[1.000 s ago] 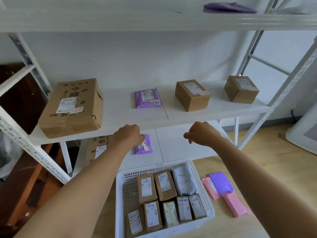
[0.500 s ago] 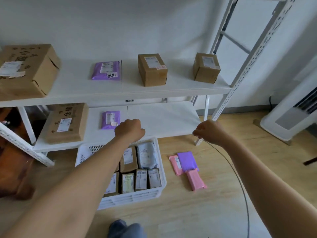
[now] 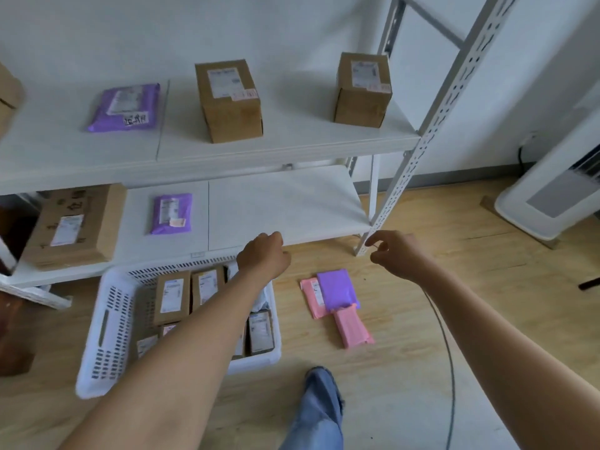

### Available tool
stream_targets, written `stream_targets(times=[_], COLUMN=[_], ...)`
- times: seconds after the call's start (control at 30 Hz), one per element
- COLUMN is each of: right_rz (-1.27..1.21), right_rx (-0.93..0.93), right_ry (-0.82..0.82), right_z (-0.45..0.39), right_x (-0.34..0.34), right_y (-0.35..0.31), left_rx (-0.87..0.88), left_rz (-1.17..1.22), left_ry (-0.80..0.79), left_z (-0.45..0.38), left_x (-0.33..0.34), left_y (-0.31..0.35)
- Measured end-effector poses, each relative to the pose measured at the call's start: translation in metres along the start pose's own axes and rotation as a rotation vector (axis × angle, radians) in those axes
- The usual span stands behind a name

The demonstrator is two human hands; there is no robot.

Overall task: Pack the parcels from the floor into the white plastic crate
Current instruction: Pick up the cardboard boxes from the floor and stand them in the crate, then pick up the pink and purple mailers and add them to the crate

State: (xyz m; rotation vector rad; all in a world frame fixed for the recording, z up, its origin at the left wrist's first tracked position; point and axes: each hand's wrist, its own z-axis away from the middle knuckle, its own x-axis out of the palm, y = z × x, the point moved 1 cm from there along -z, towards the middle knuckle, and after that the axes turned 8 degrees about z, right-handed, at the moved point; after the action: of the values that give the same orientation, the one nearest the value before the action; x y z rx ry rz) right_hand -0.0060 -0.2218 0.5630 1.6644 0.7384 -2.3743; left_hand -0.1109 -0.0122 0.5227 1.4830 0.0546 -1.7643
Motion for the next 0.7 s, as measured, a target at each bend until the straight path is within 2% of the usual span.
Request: stream_targets(times=[0.2,0.37,0.53,0.7], right_rz=[-0.028,-0.073,-0.065,-0.072], right_rx=[0.006,0.040,0.040,0.015], right_ry=[-0.016,-0.108,-0.171,-0.151], right_z=[-0.062,-0.094,-0.140,-0.208], right_x=[-0.005,0.024,0.086,0.177], right_y=[0.061,0.111,0.160,0.215], left_rx=[-0.045,-0.084,-0.174,-0.326], left_rz=[0.024,0.013,0.007,0.102], left_ry=[-0.082,-0.084,-0.155,-0.153], left_z=[-0.046,-0.066,-0.092,-0.144], left_x=[0.056,0.106,0.182,0.294], left_y=[0.052,0.065,0.056,0.038])
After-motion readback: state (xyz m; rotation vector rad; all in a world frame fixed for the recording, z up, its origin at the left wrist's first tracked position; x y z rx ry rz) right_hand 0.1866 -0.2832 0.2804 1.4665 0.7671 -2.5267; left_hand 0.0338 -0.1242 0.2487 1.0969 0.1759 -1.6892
